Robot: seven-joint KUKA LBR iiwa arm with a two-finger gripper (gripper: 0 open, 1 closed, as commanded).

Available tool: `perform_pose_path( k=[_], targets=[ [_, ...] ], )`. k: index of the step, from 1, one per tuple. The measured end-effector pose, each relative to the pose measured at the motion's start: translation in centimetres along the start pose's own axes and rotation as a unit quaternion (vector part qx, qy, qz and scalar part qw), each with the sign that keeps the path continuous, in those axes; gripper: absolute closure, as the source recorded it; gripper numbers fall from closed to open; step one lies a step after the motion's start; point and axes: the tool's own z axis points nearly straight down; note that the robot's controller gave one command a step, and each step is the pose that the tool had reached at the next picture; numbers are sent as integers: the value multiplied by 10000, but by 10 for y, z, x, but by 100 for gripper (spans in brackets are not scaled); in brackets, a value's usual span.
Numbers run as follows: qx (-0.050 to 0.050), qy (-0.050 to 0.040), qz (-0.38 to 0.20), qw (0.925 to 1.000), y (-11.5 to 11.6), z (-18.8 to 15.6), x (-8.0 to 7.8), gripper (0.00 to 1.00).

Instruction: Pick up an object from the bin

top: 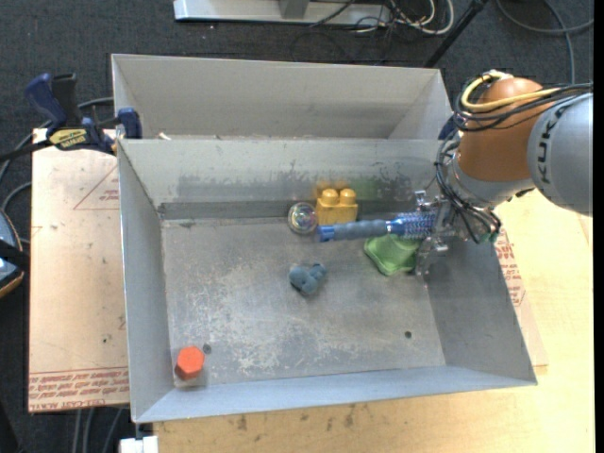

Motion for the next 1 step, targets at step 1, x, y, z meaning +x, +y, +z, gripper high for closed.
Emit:
perform_pose_path(
  k=[1],
  targets=[
    [2,7,2,10000,0,-48,-2,100]
  ],
)
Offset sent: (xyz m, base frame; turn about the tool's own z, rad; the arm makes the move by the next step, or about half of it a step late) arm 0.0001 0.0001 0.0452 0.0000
